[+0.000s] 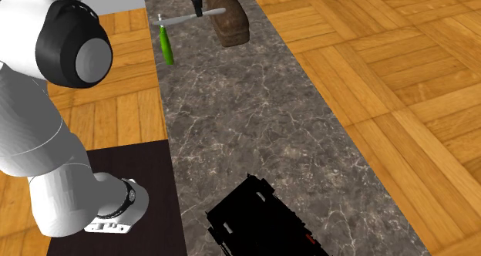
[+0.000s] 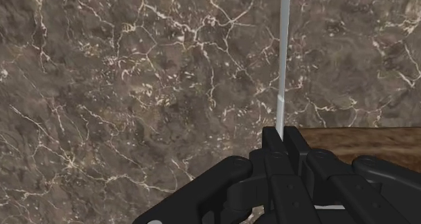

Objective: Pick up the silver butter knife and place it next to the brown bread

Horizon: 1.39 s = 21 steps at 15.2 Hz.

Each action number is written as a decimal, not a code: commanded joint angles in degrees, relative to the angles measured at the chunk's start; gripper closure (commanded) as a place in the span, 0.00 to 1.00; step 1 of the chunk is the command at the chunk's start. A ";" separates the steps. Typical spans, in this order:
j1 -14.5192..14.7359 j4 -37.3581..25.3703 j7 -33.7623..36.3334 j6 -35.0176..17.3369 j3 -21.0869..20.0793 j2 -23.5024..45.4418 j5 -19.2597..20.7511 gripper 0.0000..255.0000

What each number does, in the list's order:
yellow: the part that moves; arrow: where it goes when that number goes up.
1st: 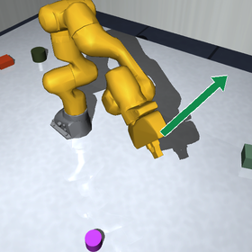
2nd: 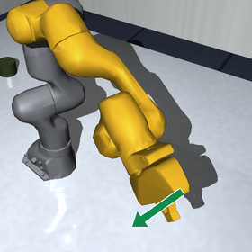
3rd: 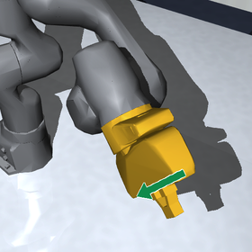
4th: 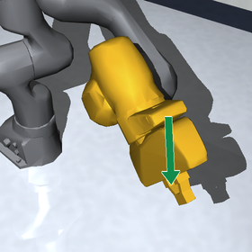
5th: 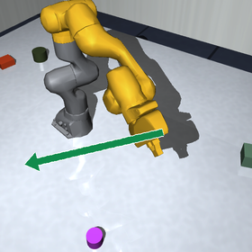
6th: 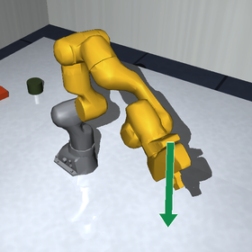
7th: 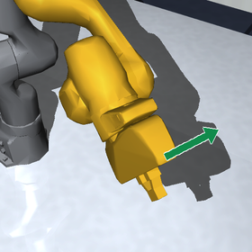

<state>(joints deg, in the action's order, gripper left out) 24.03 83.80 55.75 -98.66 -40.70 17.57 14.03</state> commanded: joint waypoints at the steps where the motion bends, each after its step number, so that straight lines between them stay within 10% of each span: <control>1: -0.26 1.58 0.06 -1.52 0.06 -0.10 -0.03 1.00; 21: -0.95 14.55 2.24 -15.92 1.19 2.01 2.22 1.00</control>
<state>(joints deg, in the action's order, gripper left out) 23.08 97.82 57.85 -113.83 -39.61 19.34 16.03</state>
